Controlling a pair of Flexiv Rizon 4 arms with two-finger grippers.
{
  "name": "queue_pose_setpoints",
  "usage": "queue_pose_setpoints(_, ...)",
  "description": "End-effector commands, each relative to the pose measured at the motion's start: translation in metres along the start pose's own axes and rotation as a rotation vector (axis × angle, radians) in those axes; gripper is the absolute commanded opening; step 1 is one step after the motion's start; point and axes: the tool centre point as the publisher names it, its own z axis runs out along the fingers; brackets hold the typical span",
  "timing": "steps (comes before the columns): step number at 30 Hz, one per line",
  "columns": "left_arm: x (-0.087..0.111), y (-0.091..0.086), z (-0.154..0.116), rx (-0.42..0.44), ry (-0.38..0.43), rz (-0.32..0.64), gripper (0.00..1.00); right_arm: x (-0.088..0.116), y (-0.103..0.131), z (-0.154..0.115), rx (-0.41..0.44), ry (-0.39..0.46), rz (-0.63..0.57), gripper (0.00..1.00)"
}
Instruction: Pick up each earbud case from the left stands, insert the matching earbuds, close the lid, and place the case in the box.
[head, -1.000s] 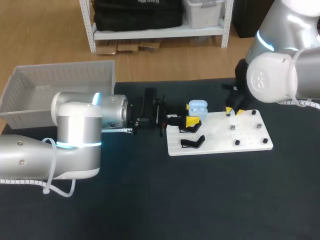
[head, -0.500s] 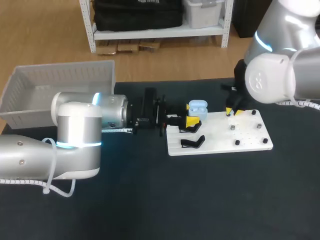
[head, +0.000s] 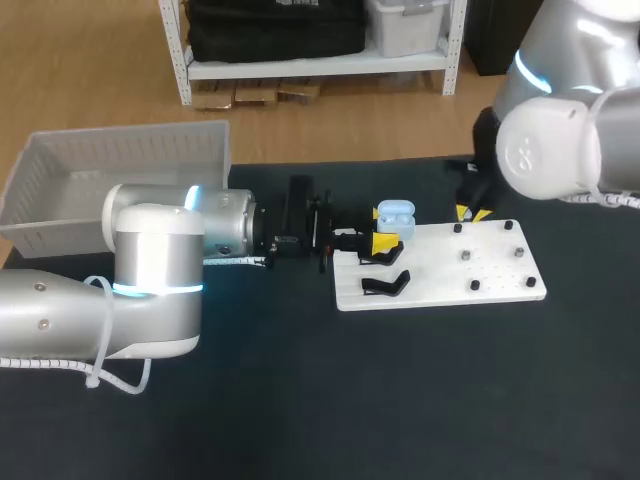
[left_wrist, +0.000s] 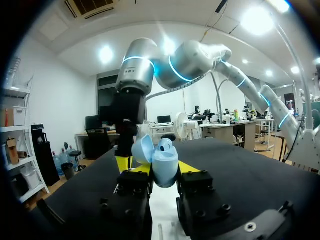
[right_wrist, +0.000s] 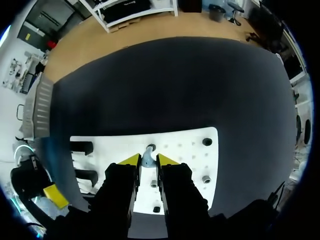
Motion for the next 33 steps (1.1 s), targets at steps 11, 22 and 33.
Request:
queue_pose_setpoints(11,0.001,-0.001,0.000,-0.006,-0.004,0.004,0.00,0.041,0.043,-0.124,-0.021,-0.026,-0.106,0.00)
queue_pose_setpoints(22,0.001,-0.001,0.000,-0.006,-0.004,0.004,0.00,0.086,0.112,-0.159,-0.010,0.005,-0.298,0.00)
queue_pose_setpoints(33,0.001,-0.001,0.000,-0.006,-0.004,0.004,0.00,0.098,0.124,-0.150,0.019,-0.005,-0.336,0.00)
